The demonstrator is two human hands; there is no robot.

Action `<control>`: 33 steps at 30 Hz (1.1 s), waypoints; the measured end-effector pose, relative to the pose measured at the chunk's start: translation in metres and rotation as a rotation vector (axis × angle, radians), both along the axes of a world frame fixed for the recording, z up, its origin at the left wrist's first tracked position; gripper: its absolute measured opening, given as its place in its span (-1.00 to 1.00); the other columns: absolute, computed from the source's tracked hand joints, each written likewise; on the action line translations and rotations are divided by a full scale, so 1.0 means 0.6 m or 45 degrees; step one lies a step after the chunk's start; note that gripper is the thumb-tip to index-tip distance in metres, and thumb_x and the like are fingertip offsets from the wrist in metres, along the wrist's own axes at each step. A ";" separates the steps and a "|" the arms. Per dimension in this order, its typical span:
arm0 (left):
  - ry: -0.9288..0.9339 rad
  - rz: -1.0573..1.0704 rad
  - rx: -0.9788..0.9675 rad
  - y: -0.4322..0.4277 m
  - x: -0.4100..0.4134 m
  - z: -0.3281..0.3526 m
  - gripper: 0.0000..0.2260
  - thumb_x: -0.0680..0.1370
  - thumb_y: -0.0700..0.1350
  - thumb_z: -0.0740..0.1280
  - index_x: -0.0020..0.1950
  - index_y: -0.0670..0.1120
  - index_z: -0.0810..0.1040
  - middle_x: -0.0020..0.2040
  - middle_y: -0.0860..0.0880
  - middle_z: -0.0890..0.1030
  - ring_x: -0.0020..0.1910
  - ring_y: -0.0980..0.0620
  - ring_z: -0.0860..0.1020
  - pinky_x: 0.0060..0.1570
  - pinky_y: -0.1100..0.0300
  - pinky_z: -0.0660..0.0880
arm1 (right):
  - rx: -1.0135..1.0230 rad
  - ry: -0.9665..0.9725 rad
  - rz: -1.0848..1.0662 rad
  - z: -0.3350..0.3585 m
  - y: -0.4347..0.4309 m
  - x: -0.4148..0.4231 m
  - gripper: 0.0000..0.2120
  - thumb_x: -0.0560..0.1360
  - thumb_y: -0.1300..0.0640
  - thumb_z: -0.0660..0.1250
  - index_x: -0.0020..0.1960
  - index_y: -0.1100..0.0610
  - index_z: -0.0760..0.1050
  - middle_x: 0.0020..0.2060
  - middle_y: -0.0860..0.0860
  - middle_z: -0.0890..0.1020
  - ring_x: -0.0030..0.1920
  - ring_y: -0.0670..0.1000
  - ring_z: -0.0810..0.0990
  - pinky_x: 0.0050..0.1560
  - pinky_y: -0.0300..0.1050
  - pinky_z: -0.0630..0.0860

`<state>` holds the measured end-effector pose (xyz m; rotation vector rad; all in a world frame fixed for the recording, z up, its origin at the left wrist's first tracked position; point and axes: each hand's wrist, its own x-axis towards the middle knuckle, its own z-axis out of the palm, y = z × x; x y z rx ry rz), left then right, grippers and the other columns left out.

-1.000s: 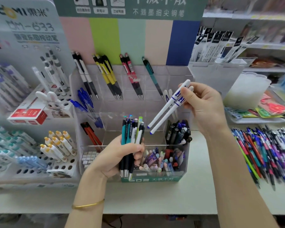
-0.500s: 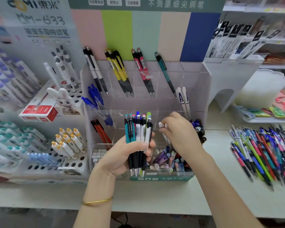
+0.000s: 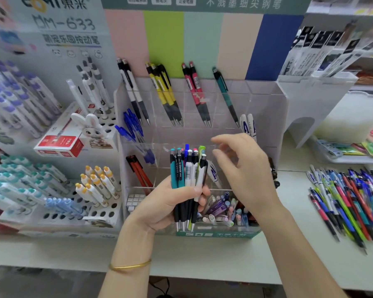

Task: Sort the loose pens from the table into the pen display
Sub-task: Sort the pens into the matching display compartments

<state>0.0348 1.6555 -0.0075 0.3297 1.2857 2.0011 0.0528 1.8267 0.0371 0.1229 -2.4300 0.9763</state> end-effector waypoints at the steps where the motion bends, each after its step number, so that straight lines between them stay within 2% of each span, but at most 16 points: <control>1: 0.018 0.012 -0.012 0.000 0.001 0.003 -0.82 0.47 -0.26 0.33 0.05 -0.22 0.47 -0.18 -0.09 0.58 -0.25 0.02 0.53 -0.26 0.13 0.57 | -0.180 -0.104 0.133 0.004 -0.007 0.001 -0.77 0.53 0.16 0.32 0.18 0.01 0.56 -0.14 -0.14 0.51 -0.14 -0.14 0.51 -0.12 -0.25 0.49; 2: 0.040 0.021 -0.020 0.001 0.002 0.006 -0.86 0.47 -0.27 0.32 0.01 -0.21 0.50 -0.20 -0.09 0.58 -0.26 0.02 0.53 -0.27 0.14 0.57 | -0.278 -0.219 0.231 0.007 -0.014 0.002 -0.73 0.53 0.11 0.32 0.22 -0.05 0.54 -0.17 -0.16 0.48 -0.18 -0.16 0.50 -0.13 -0.27 0.49; 4: 0.094 0.025 -0.030 0.000 0.003 0.012 -0.91 0.48 -0.27 0.31 -0.03 -0.20 0.53 -0.22 -0.08 0.57 -0.26 0.02 0.53 -0.26 0.15 0.55 | -0.235 -0.348 0.297 0.004 -0.027 0.002 -0.65 0.51 0.03 0.34 0.29 -0.14 0.48 -0.16 -0.16 0.44 -0.21 -0.18 0.47 -0.12 -0.35 0.45; 7: 0.122 0.026 -0.045 -0.004 0.003 0.016 -0.89 0.49 -0.27 0.30 0.00 -0.18 0.54 -0.23 -0.07 0.58 -0.26 0.03 0.53 -0.23 0.16 0.53 | -0.187 -0.372 0.285 -0.001 -0.038 0.000 -0.61 0.49 0.01 0.37 0.30 -0.17 0.46 -0.14 -0.16 0.45 -0.24 -0.20 0.45 -0.12 -0.38 0.43; 10: 0.112 0.037 -0.052 -0.009 0.004 0.015 -0.86 0.48 -0.26 0.31 0.03 -0.19 0.51 -0.22 -0.07 0.58 -0.26 0.01 0.54 -0.23 0.13 0.55 | -0.273 -0.371 0.287 0.001 -0.042 -0.003 -0.72 0.45 0.04 0.42 0.13 -0.13 0.51 -0.12 -0.07 0.51 -0.29 -0.17 0.45 -0.20 -0.38 0.45; 13: 0.110 0.023 -0.075 -0.014 0.005 0.016 -0.84 0.48 -0.23 0.32 0.05 -0.22 0.49 -0.22 -0.08 0.58 -0.26 0.00 0.54 -0.24 0.12 0.55 | -0.315 -0.395 0.324 0.001 -0.046 -0.006 -0.79 0.46 0.06 0.42 0.03 -0.10 0.45 -0.14 -0.07 0.51 -0.32 -0.17 0.44 -0.26 -0.35 0.44; 17: 0.064 0.009 -0.078 -0.019 0.006 0.021 -0.76 0.49 -0.15 0.34 0.09 -0.24 0.48 -0.24 -0.07 0.59 -0.28 -0.01 0.57 -0.26 0.12 0.56 | -0.539 -0.485 0.434 0.007 -0.046 -0.007 -0.85 0.49 0.18 0.38 0.01 0.11 0.44 -0.22 -0.03 0.55 -0.34 -0.12 0.52 -0.39 -0.20 0.53; 19: 0.049 0.027 -0.064 -0.020 0.007 0.023 -0.74 0.50 -0.13 0.32 0.11 -0.26 0.48 -0.23 -0.07 0.61 -0.28 0.00 0.59 -0.28 0.16 0.56 | -0.625 -0.526 0.457 0.008 -0.043 -0.009 -0.86 0.49 0.21 0.38 -0.01 0.12 0.44 -0.27 -0.04 0.55 -0.35 -0.11 0.54 -0.40 -0.18 0.53; 22: 0.020 0.083 -0.009 -0.020 0.007 0.026 -0.69 0.50 -0.16 0.28 0.19 -0.28 0.47 -0.19 -0.10 0.63 -0.24 -0.03 0.61 -0.29 0.16 0.57 | -0.744 -0.572 0.456 0.006 -0.038 -0.013 -0.85 0.49 0.21 0.39 -0.02 0.10 0.43 -0.25 0.04 0.56 -0.29 0.01 0.59 -0.35 -0.10 0.57; 25: 0.007 0.133 -0.012 -0.021 0.005 0.029 -0.66 0.49 -0.15 0.30 0.23 -0.26 0.46 -0.19 -0.13 0.62 -0.23 -0.06 0.61 -0.31 0.14 0.58 | -0.821 -0.572 0.435 0.008 -0.041 -0.012 -0.85 0.48 0.23 0.39 0.00 0.13 0.44 -0.25 0.05 0.56 -0.35 -0.04 0.56 -0.43 -0.22 0.49; 29: 0.027 0.181 -0.056 -0.022 0.004 0.031 -0.76 0.47 -0.15 0.32 0.10 -0.21 0.49 -0.27 -0.06 0.60 -0.34 0.01 0.58 -0.34 0.17 0.55 | -0.969 -0.615 0.377 0.013 -0.053 -0.017 -0.83 0.48 0.25 0.40 0.04 0.21 0.48 -0.26 0.14 0.60 -0.48 -0.09 0.51 -0.53 -0.29 0.41; 33: 0.057 0.227 -0.069 -0.027 -0.001 0.042 -0.68 0.48 -0.16 0.33 0.19 -0.25 0.48 -0.17 -0.07 0.62 -0.26 0.04 0.59 -0.31 0.17 0.56 | -0.917 -0.598 0.349 0.018 -0.064 -0.027 -0.84 0.48 0.21 0.41 0.01 0.23 0.49 -0.34 0.12 0.58 -0.54 -0.10 0.43 -0.57 -0.29 0.35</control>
